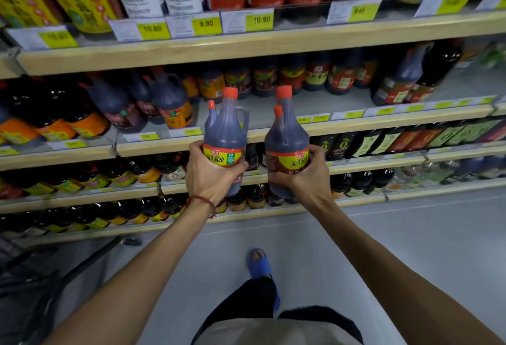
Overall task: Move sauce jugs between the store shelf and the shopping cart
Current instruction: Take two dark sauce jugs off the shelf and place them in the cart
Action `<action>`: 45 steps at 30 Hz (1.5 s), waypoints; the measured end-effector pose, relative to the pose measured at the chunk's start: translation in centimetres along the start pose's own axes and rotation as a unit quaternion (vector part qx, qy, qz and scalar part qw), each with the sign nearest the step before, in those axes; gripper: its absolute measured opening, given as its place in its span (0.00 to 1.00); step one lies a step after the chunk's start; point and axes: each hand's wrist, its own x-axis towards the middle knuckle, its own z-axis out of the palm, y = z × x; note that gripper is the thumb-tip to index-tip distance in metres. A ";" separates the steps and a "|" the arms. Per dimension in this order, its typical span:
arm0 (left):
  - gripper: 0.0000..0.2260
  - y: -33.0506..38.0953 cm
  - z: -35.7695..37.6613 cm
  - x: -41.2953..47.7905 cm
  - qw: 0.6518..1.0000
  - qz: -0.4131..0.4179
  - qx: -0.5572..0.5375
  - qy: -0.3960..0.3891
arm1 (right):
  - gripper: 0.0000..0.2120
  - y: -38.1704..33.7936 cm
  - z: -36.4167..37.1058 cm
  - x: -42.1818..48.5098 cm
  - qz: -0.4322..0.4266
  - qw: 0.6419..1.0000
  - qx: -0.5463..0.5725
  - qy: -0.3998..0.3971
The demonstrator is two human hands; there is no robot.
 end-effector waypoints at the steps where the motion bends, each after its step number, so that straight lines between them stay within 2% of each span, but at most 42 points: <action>1: 0.38 0.3 0.8 0.8 1.000 -0.006 0.004 0.001 | 0.42 0.0 -0.1 1.1 0.005 1.000 0.000 0.002; 11: 0.36 1.8 5.6 6.5 0.999 -0.026 0.009 0.030 | 0.36 0.7 -0.5 9.5 0.021 1.000 -0.007 -0.012; 17: 0.31 2.6 7.6 8.0 0.995 -0.009 -0.009 0.096 | 0.37 0.4 -0.1 13.3 -0.016 1.000 0.002 -0.012; 32: 0.39 4.1 11.8 14.2 0.976 0.072 -0.059 0.195 | 0.45 -0.4 2.6 20.7 -0.143 0.988 0.033 0.041; 38: 0.43 3.4 13.9 16.1 0.971 0.072 -0.088 0.208 | 0.46 0.3 3.6 22.6 -0.149 0.986 0.022 0.077; 45: 0.43 2.0 15.8 16.4 0.972 0.058 -0.095 0.207 | 0.46 1.6 4.8 23.4 -0.153 0.984 -0.008 0.088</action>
